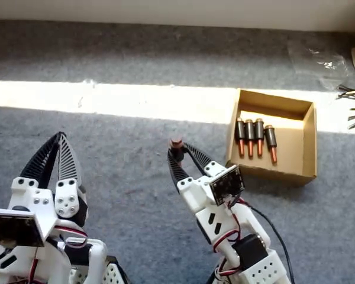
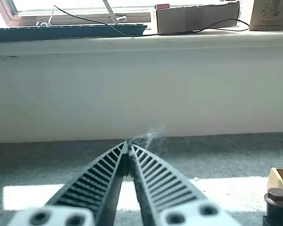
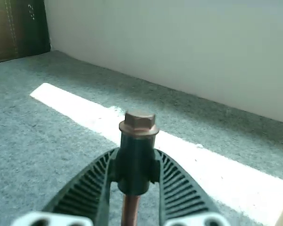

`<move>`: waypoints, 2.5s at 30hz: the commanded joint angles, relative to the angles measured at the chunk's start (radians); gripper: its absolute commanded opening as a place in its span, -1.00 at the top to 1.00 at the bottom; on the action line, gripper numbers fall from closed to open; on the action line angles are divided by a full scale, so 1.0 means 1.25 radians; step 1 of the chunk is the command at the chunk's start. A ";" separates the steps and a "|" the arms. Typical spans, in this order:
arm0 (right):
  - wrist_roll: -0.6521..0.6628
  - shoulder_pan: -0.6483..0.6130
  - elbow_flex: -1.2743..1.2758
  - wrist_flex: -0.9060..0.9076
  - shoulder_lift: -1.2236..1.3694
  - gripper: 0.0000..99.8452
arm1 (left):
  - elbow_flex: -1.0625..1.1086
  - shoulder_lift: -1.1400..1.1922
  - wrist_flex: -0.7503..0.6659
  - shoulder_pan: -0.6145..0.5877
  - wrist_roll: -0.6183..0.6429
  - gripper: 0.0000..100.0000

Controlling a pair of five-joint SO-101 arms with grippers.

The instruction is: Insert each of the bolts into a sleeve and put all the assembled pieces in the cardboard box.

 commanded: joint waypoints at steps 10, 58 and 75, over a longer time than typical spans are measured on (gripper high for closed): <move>0.005 0.142 0.077 -0.001 -0.009 0.99 | 0.075 -0.050 0.002 -0.112 -0.068 0.99; 0.096 0.488 -0.058 0.057 -0.003 0.99 | 0.614 -0.050 0.002 -0.035 -0.108 0.99; 0.096 0.516 -0.402 0.278 0.255 0.99 | 0.686 -0.048 0.044 -0.069 -0.011 0.99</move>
